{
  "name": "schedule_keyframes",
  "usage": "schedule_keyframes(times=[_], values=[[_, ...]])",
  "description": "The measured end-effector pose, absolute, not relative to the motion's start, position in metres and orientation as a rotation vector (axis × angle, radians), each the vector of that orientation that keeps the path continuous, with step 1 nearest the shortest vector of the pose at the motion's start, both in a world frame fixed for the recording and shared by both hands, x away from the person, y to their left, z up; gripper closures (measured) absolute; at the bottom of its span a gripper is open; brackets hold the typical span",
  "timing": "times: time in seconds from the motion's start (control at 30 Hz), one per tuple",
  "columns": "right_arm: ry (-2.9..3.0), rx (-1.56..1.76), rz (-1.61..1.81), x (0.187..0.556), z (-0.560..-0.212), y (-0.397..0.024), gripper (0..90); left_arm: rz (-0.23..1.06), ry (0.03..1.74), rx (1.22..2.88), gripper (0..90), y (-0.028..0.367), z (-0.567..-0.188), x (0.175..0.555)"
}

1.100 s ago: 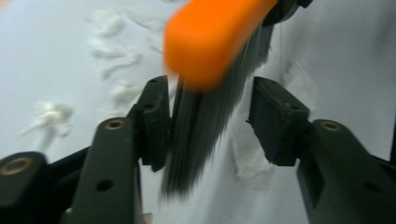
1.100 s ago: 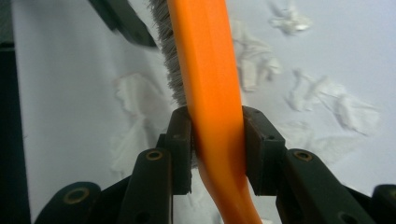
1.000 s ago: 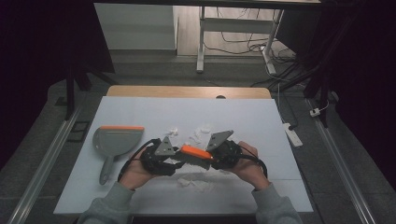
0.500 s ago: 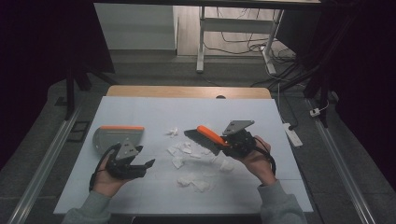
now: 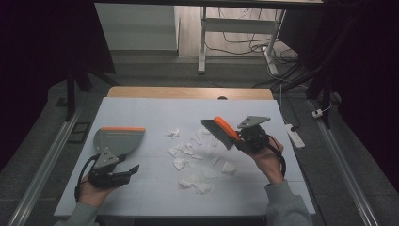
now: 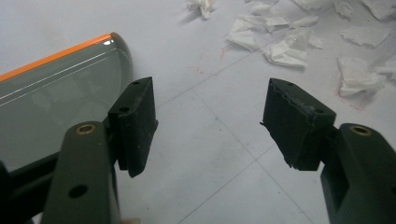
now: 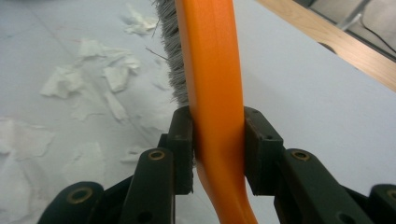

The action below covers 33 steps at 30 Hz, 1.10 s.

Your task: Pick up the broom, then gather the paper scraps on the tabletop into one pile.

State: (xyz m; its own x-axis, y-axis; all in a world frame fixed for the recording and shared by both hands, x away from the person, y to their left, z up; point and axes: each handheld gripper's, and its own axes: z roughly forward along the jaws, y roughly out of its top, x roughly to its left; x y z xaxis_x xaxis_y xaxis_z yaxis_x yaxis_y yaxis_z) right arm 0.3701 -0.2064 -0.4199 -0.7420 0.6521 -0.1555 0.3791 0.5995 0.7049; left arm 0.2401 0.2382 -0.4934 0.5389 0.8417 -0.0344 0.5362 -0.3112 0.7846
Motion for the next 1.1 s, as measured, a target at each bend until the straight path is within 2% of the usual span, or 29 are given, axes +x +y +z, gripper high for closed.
schedule_keyframes(times=[0.73,1.1], values=[[2.317,1.012,0.804,0.388,-0.416,-0.242,67.9,0.506,1.153,2.023,33.4,0.239,-0.503,0.245],[2.326,1.104,0.631,0.414,-0.428,-0.253,68.0,0.506,1.151,2.032,33.4,0.238,-0.504,0.244]])
